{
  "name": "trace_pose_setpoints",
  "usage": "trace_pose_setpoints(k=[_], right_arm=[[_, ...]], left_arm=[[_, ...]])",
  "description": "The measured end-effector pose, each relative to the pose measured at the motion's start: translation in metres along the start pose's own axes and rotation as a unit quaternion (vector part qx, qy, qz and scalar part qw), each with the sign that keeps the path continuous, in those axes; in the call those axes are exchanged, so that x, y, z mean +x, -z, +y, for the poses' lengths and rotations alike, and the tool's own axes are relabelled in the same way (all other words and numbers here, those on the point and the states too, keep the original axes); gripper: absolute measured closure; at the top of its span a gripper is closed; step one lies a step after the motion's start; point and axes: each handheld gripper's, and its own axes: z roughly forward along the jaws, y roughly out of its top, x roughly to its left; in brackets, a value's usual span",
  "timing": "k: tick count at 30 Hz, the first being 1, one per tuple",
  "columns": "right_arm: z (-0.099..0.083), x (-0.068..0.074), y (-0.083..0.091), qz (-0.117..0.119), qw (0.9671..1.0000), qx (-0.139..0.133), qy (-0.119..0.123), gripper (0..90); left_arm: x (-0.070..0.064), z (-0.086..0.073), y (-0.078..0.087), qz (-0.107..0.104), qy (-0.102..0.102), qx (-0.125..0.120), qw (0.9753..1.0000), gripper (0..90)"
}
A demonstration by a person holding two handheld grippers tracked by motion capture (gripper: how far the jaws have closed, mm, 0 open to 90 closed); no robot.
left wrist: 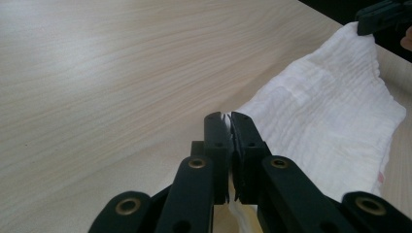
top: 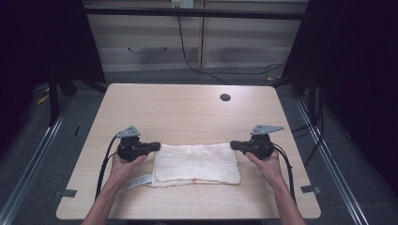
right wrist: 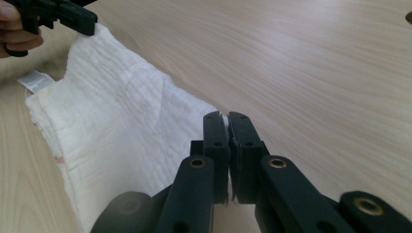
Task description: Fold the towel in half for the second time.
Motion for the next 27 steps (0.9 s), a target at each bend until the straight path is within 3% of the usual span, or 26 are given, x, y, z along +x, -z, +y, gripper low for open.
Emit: trace_pose_setpoints(k=[5, 12, 16, 20, 27], right_arm=[[0.005, 0.006, 0.006, 0.003, 0.9999, -0.012, 0.009, 87.2], [0.012, 0.004, 0.013, -0.004, 0.9997, -0.022, 0.013, 87.3], [0.006, 0.008, 0.012, 0.0, 0.9996, -0.024, 0.013, 87.3], [-0.005, 0.021, 0.011, 0.008, 0.9995, -0.011, 0.03, 87.2], [-0.022, 0.04, 0.018, 0.03, 0.9989, -0.012, 0.035, 87.2]], left_arm=[[0.0, 0.003, 0.002, 0.001, 0.004, -0.008, 1.0, 86.6], [-0.001, 0.012, 0.008, 0.002, 0.014, -0.038, 0.9992, 86.7], [-0.004, 0.009, 0.006, 0.019, 0.0, -0.021, 0.9996, 86.6], [0.003, 0.001, 0.002, 0.026, 0.023, -0.017, 0.9992, 86.6], [0.004, -0.001, -0.006, 0.039, 0.029, -0.011, 0.9988, 86.9]])
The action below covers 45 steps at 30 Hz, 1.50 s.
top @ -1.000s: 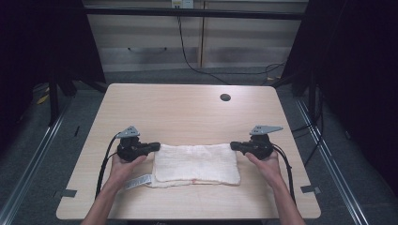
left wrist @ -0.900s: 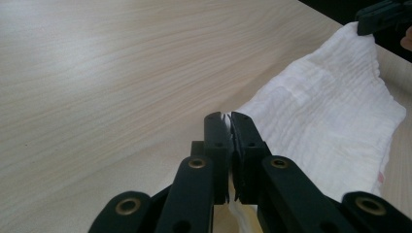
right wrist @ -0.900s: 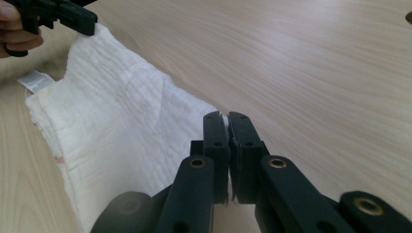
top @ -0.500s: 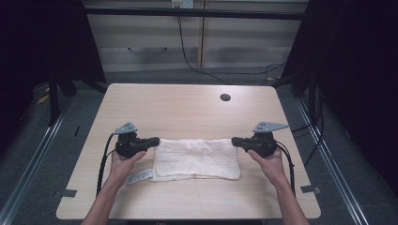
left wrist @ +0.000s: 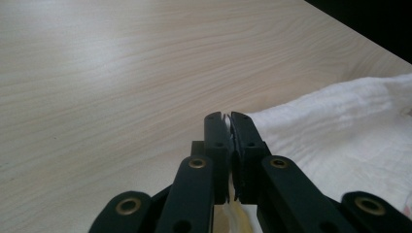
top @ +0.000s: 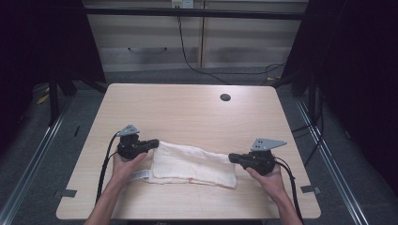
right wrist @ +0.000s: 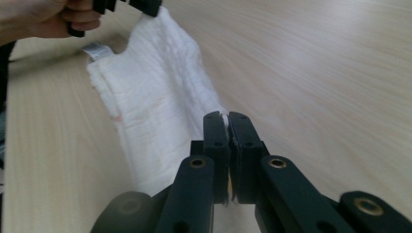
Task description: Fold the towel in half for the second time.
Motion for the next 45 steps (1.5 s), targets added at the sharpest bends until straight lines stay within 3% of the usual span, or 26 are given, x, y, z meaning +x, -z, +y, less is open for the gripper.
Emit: trace_pose_setpoints(k=[8, 11, 14, 25, 30, 33, 35, 39, 41, 45], right_arm=[[-0.011, 0.019, 0.004, 0.018, 0.9997, 0.015, 0.011, 87.2], [-0.017, 0.024, 0.002, 0.025, 0.999, 0.035, 0.015, 87.2], [-0.025, 0.028, -0.002, 0.036, 0.9974, 0.06, 0.018, 87.2], [-0.04, 0.04, -0.017, 0.07, 0.9914, 0.11, 0.014, 87.3], [-0.037, 0.039, -0.02, 0.062, 0.9899, 0.127, 0.013, 87.6], [-0.034, 0.036, -0.021, 0.045, 0.9906, 0.128, 0.011, 87.6], [-0.033, 0.031, -0.02, 0.02, 0.9912, 0.13, 0.013, 87.6], [-0.032, 0.02, -0.019, -0.001, 0.9921, 0.125, -0.004, 87.7], [-0.033, 0.017, -0.019, 0.002, 0.9927, 0.119, -0.02, 87.7], [-0.035, 0.018, -0.018, -0.009, 0.9931, 0.113, -0.03, 87.8]], left_arm=[[-0.001, -0.001, -0.004, 0.001, -0.002, 0.001, 1.0, 86.9], [-0.001, -0.001, -0.005, -0.004, 0.002, 0.001, 1.0, 86.9], [-0.002, -0.001, -0.006, -0.005, 0.004, 0.001, 1.0, 87.0], [-0.006, 0.001, -0.008, -0.012, -0.001, -0.003, 0.9999, 86.9], [-0.011, 0.007, -0.006, -0.02, -0.007, -0.017, 0.9996, 86.9], [-0.014, 0.013, -0.007, -0.024, -0.005, -0.028, 0.9993, 86.8], [-0.018, 0.018, -0.008, -0.028, -0.016, -0.029, 0.9991, 86.8], [-0.026, 0.027, -0.006, -0.037, -0.026, -0.041, 0.9982, 86.7], [-0.032, 0.029, -0.004, -0.054, -0.025, -0.046, 0.9972, 86.7], [-0.042, 0.024, 0.001, -0.063, -0.059, -0.032, 0.9958, 86.7]])
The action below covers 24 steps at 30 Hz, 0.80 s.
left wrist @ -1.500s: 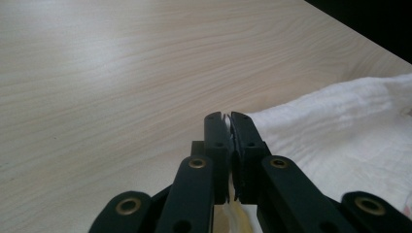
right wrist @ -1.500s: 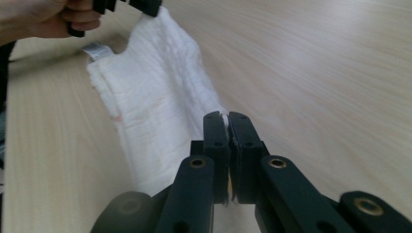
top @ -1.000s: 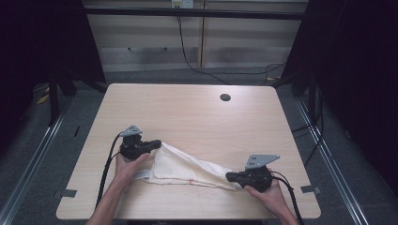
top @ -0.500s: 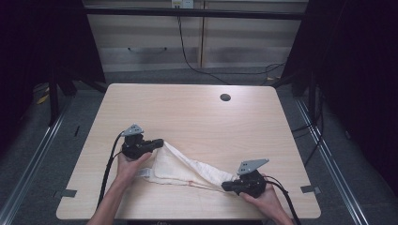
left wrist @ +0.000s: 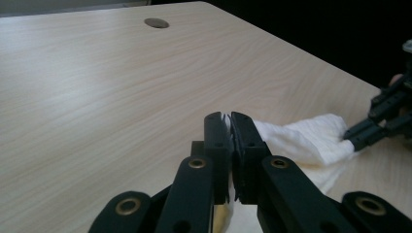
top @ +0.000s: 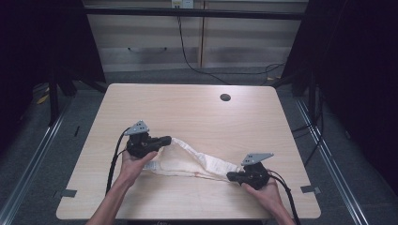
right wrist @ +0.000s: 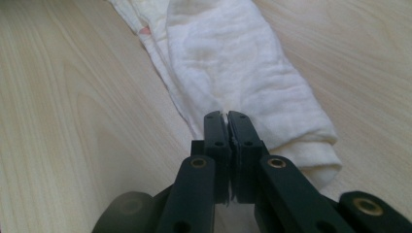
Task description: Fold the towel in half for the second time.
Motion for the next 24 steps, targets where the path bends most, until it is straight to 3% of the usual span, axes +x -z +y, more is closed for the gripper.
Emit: trace_pose_setpoints(k=[9, 14, 19, 24], right_arm=[[-0.001, -0.001, 0.0, 0.0, 1.0, -0.003, -0.008, 87.7], [-0.001, -0.001, 0.0, 0.0, 0.9999, -0.004, -0.012, 87.8], [-0.002, 0.001, 0.0, -0.004, 0.9999, -0.004, -0.012, 87.8], [-0.002, 0.002, 0.0, -0.006, 0.9999, -0.006, -0.009, 87.8]], left_arm=[[-0.012, -0.022, 0.017, -0.011, -0.041, 0.042, 0.9982, 86.6], [-0.016, -0.032, 0.028, -0.025, -0.04, 0.058, 0.9972, 86.6], [-0.031, -0.047, 0.028, -0.032, -0.052, 0.091, 0.994, 86.5], [-0.026, -0.06, 0.026, -0.025, -0.046, 0.111, 0.9924, 86.5]])
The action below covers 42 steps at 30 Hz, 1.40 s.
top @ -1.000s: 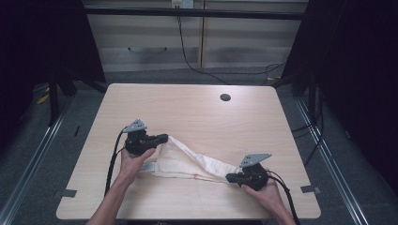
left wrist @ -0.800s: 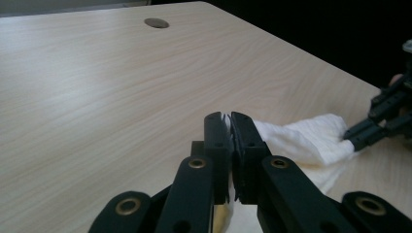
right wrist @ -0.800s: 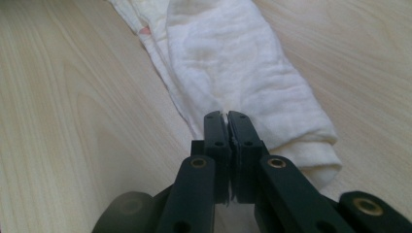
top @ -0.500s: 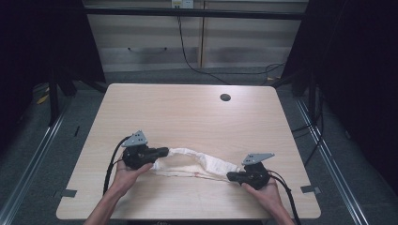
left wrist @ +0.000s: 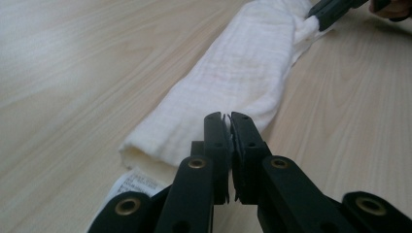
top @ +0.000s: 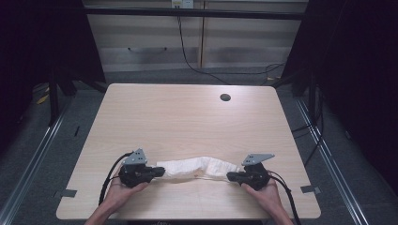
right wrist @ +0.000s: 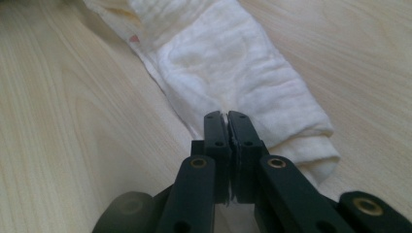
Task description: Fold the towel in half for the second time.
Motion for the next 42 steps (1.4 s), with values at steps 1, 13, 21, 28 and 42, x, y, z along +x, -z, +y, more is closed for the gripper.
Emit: trace_pose_setpoints(k=[1, 13, 21, 28, 42], right_arm=[[0.0, 0.001, 0.0, -0.004, 1.0, 0.001, 0.002, 87.8], [-0.005, 0.004, 0.013, -0.069, 0.9971, 0.01, 0.03, 87.8], [-0.019, 0.003, 0.03, -0.076, 0.997, -0.013, 0.007, 87.8], [-0.021, 0.004, 0.024, -0.08, 0.9966, -0.009, 0.014, 87.9], [0.003, -0.018, 0.007, -0.103, 0.9942, -0.03, 0.001, 78.5]], left_arm=[[0.0, -0.002, -0.001, 0.005, -0.002, 0.007, 1.0, 86.5], [0.0, -0.008, -0.008, 0.033, -0.003, 0.022, 0.9992, 86.7], [0.003, -0.009, -0.01, 0.025, 0.007, 0.015, 0.9996, 86.6], [0.002, -0.009, -0.011, 0.031, 0.008, 0.017, 0.9993, 86.5], [0.011, -0.006, -0.009, 0.041, 0.034, -0.004, 0.9986, 78.6]])
